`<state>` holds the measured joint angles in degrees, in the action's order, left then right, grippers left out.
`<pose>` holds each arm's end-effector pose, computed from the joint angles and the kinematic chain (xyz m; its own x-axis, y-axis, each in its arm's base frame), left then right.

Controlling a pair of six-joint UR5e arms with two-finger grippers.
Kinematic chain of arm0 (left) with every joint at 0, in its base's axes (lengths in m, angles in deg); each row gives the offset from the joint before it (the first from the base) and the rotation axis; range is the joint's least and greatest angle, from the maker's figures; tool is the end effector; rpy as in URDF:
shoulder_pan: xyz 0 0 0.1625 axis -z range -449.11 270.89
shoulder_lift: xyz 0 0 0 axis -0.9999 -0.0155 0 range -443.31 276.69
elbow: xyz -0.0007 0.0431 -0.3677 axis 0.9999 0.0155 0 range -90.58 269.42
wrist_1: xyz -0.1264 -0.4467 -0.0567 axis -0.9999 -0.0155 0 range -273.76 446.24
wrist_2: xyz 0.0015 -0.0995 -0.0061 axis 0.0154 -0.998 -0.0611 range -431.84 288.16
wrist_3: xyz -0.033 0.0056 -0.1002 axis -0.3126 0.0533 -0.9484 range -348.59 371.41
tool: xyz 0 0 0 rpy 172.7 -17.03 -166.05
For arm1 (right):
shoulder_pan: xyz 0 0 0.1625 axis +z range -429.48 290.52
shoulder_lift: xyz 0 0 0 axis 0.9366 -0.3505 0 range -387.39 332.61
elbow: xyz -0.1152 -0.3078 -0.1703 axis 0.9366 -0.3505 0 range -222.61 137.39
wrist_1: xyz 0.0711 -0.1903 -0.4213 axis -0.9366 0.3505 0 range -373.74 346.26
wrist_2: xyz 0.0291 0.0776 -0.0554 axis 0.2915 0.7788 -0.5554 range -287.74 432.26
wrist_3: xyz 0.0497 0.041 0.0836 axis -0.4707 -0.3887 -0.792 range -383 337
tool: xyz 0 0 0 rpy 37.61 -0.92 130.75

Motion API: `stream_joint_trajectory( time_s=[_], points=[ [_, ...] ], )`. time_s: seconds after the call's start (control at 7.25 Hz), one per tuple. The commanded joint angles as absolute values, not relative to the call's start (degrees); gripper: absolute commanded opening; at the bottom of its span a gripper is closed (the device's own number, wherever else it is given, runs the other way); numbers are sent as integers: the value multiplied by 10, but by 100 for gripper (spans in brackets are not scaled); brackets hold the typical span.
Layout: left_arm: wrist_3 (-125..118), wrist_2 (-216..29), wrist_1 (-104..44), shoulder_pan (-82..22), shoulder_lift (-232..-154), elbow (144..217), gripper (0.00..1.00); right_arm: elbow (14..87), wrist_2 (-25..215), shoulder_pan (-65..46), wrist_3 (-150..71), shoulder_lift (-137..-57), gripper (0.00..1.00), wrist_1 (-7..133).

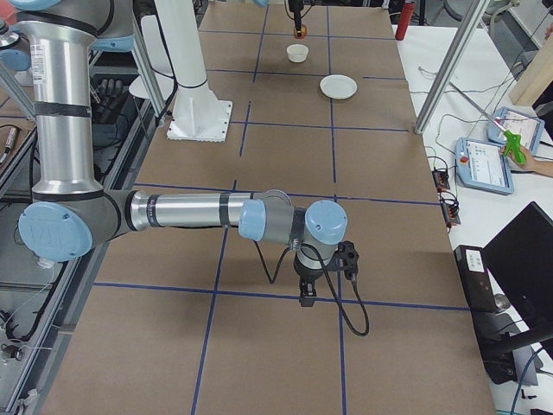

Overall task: Move apple from plate to bowl
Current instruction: 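Lift the apple with the left gripper and carry it over the white bowl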

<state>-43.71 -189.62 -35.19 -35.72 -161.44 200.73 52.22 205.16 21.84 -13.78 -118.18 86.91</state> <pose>0.2322 -0.4537 0.4567 0.6721 -0.0564 -0.7383 0.1756 0.9808 0.0849 0.0737 -0.5307 0.5893 0.7249 -0.0651 0.6858 0.0944 0.9955 -0.0053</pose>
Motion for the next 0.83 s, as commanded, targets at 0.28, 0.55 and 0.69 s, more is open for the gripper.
stream_joint_trajectory(
  time_s=[0.28,0.55,0.69],
  points=[
    [-477,-1874,-358,-404,-1653,1956,0,522,2052,218,-138,-1182,100,869],
    [-474,-1874,-357,-405,-1672,1932,0,522,2052,218,-138,-1182,100,869],
    [-472,-1874,-358,-405,-1672,1930,0,522,2052,218,-138,-1182,100,869]
  ],
)
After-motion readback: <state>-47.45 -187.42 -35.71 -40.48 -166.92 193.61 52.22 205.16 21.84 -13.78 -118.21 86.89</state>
